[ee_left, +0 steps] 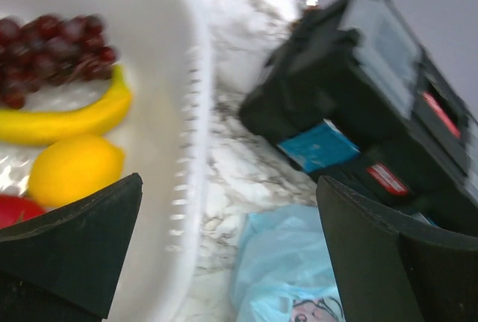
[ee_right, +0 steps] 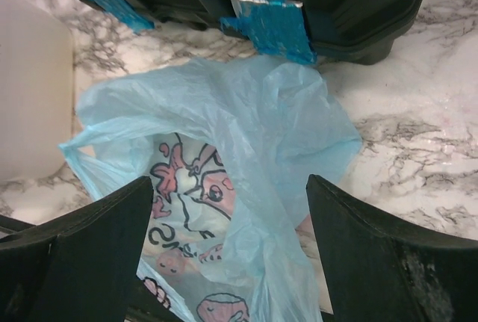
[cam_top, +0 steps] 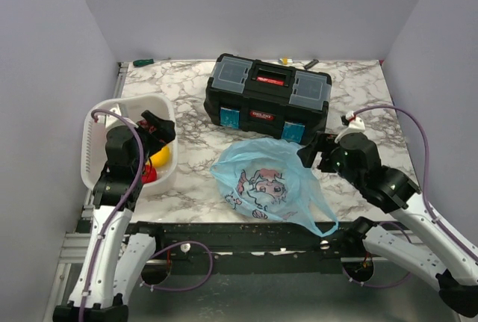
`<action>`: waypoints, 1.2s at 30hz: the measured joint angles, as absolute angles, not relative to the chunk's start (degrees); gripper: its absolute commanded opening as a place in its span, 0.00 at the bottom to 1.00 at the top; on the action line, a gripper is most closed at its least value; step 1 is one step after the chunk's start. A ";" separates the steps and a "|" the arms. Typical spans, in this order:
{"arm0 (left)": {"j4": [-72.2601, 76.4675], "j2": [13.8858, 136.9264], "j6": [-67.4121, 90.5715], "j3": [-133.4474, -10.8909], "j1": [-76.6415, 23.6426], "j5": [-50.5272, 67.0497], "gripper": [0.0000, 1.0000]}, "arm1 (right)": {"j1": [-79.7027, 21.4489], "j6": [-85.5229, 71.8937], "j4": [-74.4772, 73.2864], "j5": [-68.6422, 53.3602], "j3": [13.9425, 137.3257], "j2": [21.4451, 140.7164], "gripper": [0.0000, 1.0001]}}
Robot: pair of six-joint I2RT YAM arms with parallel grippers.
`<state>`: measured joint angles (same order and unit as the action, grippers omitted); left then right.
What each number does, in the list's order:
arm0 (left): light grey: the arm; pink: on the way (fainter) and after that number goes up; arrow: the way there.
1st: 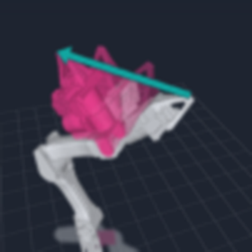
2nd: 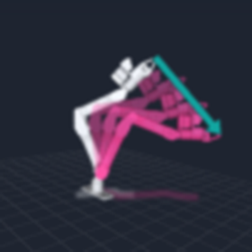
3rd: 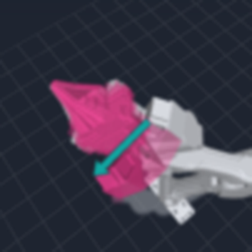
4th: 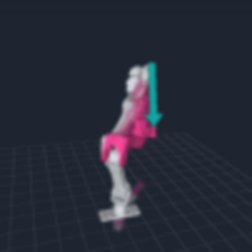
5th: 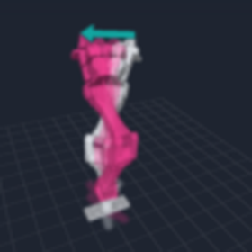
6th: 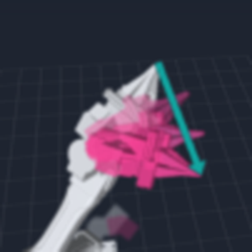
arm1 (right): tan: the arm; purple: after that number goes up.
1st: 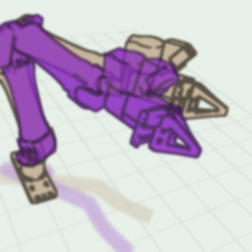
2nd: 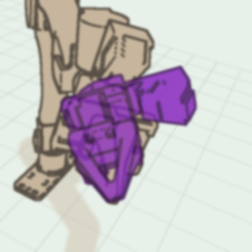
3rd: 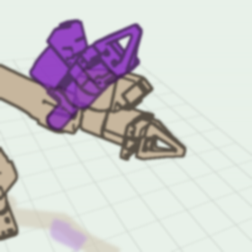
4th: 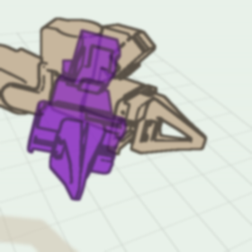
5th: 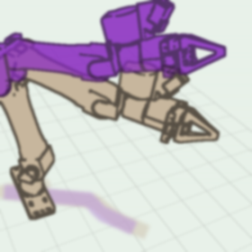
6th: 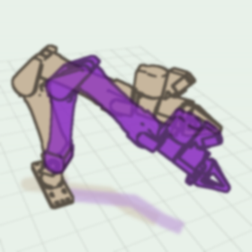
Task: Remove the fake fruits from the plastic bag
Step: Reset both arms
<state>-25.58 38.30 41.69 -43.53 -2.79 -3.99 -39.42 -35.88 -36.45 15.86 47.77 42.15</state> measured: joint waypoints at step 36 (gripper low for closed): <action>-0.56 13.56 22.02 -54.11 -27.03 3.31 0.99 | -39.42 -27.33 -36.95 25.39 66.48 20.01 1.00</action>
